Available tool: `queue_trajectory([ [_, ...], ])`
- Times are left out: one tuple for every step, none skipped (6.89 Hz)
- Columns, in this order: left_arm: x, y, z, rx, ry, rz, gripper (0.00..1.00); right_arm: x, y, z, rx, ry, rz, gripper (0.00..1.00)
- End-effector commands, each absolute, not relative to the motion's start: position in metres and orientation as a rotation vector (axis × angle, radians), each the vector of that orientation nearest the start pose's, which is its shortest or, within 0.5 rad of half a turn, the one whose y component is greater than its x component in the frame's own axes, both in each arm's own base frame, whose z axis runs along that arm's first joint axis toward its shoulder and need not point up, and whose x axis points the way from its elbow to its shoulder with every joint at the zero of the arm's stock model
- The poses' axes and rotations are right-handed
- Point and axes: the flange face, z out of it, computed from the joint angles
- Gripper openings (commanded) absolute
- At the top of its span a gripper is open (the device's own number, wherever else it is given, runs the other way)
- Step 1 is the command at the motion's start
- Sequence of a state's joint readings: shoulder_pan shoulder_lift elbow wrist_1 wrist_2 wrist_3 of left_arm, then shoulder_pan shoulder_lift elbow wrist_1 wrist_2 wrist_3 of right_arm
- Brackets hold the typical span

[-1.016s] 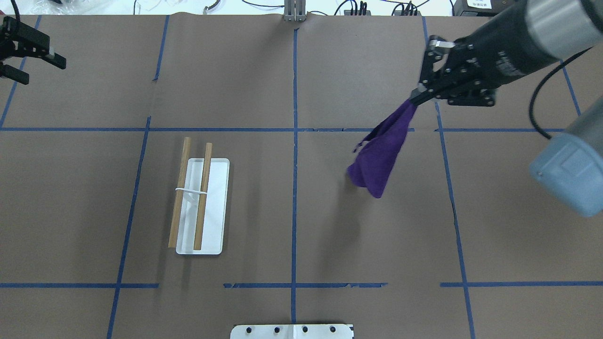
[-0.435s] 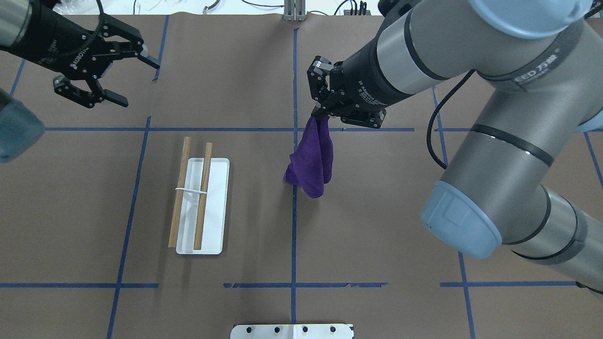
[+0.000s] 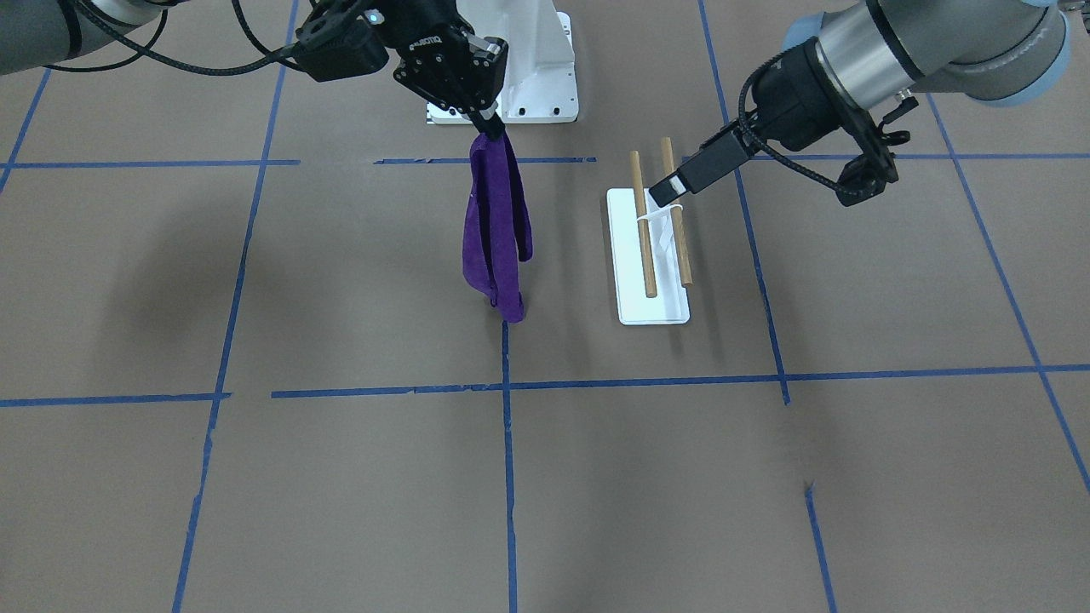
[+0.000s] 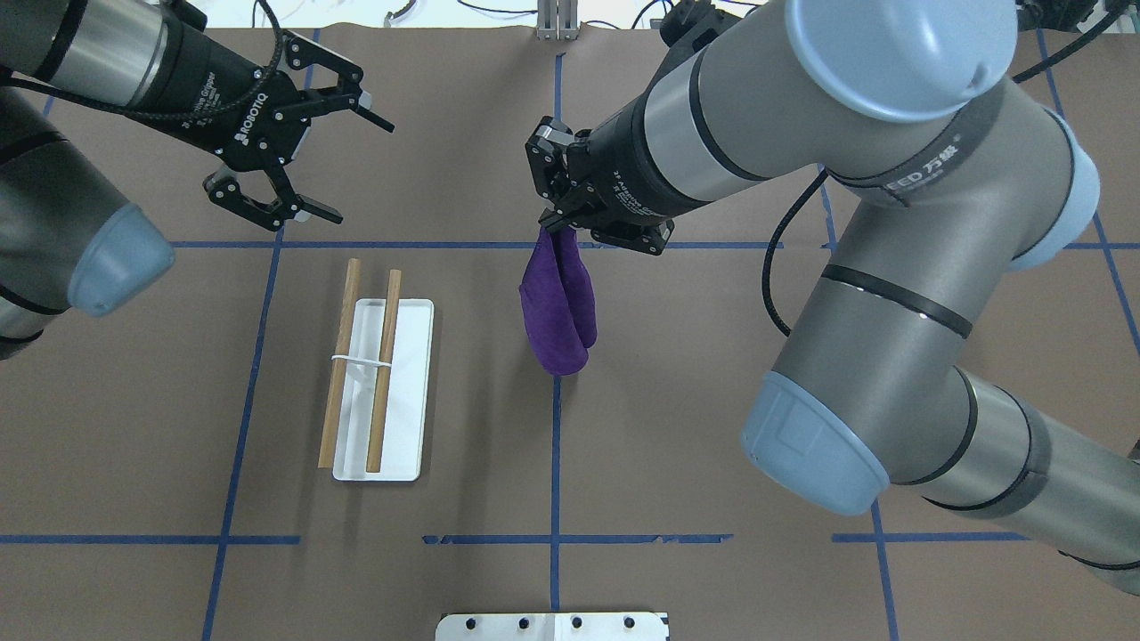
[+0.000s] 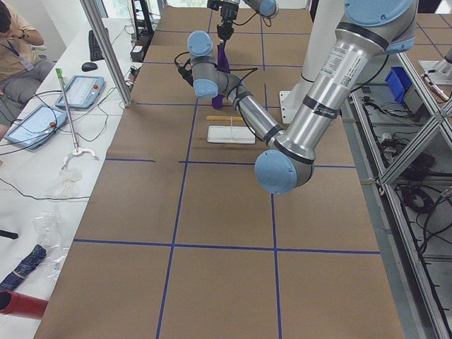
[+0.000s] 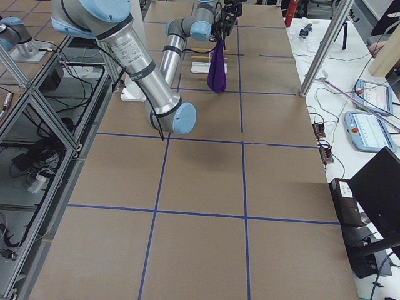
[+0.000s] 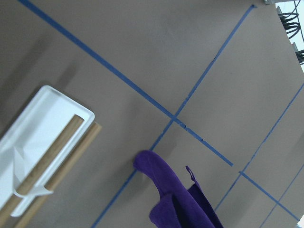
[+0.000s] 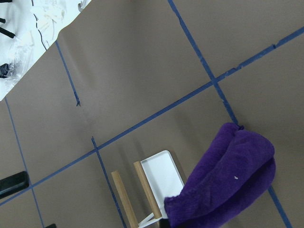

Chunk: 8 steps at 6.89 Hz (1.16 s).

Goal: Hang towel on rack

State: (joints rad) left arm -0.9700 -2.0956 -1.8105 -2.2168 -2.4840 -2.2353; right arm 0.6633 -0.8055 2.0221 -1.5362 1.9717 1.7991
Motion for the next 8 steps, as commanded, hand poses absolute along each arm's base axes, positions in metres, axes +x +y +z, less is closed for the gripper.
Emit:
queue_trajectory([
  [0.300, -0.500, 0.145, -0.633, 1.403, -0.736, 0.97, -0.377, -0.411, 0.023, -0.071, -1.310, 0.529, 0.00],
  [0.324, -0.500, 0.128, -0.648, 1.407, -0.764, 0.97, -0.377, -0.411, 0.020, -0.069, -1.315, 0.527, 0.00],
  [0.340, -0.495, 0.120, -0.674, 1.400, -0.775, 0.97, -0.376, -0.410, 0.016, -0.066, -1.322, 0.525, 0.00],
  [0.346, -0.489, 0.118, -0.686, 1.397, -0.767, 0.97, -0.376, -0.411, 0.016, -0.058, -1.323, 0.531, 0.00],
  [0.357, -0.482, 0.117, -0.722, 1.381, -0.773, 0.97, -0.375, -0.412, 0.015, -0.047, -1.324, 0.538, 0.00],
  [0.355, -0.478, 0.113, -0.736, 1.382, -0.778, 0.97, -0.375, -0.412, 0.015, -0.046, -1.324, 0.538, 0.00],
  [0.363, -0.471, 0.112, -0.754, 1.374, -0.769, 0.98, -0.375, -0.412, 0.014, -0.046, -1.326, 0.538, 0.00],
  [0.364, -0.470, 0.107, -0.755, 1.378, -0.762, 0.97, -0.375, -0.412, 0.015, -0.046, -1.324, 0.538, 0.00],
])
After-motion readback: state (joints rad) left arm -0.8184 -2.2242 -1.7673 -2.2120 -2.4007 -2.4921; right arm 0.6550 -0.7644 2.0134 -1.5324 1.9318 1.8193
